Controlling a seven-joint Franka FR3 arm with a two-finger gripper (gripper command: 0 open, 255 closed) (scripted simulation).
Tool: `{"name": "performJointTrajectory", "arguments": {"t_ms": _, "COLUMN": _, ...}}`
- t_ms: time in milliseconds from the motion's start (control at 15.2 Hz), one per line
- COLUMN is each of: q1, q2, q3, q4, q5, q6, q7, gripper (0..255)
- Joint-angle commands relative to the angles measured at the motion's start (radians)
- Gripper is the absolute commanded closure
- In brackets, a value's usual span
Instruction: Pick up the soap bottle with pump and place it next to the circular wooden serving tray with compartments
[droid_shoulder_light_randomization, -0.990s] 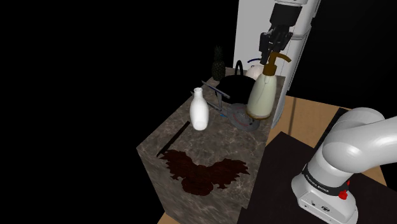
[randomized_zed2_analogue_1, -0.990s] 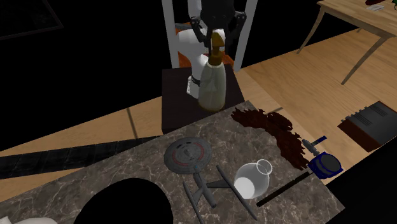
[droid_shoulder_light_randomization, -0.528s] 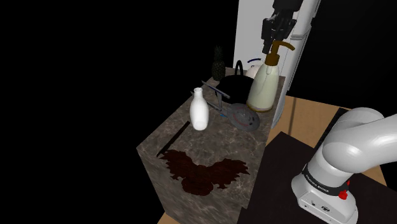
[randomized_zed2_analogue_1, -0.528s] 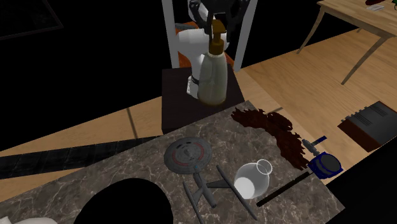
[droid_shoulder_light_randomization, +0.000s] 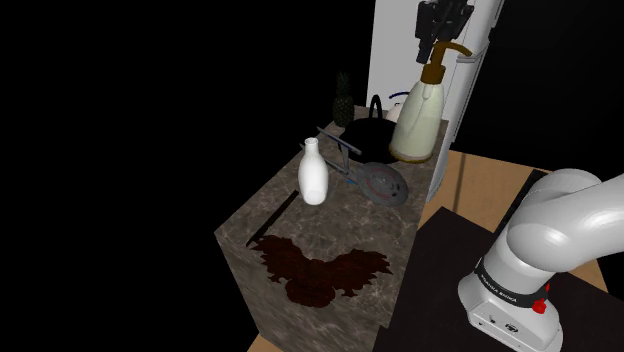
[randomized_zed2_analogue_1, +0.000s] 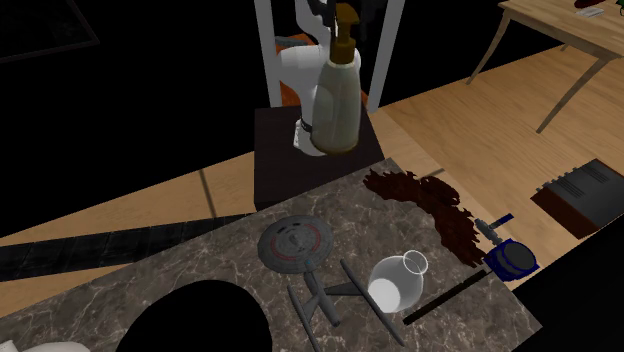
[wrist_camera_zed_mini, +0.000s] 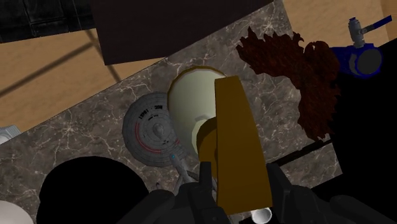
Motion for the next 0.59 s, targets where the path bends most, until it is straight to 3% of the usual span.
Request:
{"name": "performJointTrajectory", "arguments": {"t_ms": 0, "q1": 0.001, "q2": 0.018, "q3": -0.002, "q4": 0.041, "q5": 0.0, "q6": -0.023, "q7": 0.0, "gripper": 255}}
{"name": "performJointTrajectory", "arguments": {"t_ms": 330, "q1": 0.003, "q2": 0.062, "q3": -0.003, "q4": 0.147, "q5": 0.002, "q6": -0.085, "q7": 0.005, "gripper": 255}}
{"name": "performJointTrajectory", "arguments": {"t_ms": 528, "q1": -0.003, "q2": 0.118, "q3": -0.062, "q4": 0.189, "q5": -0.024, "q6": -0.075, "q7": -0.063, "gripper": 255}}
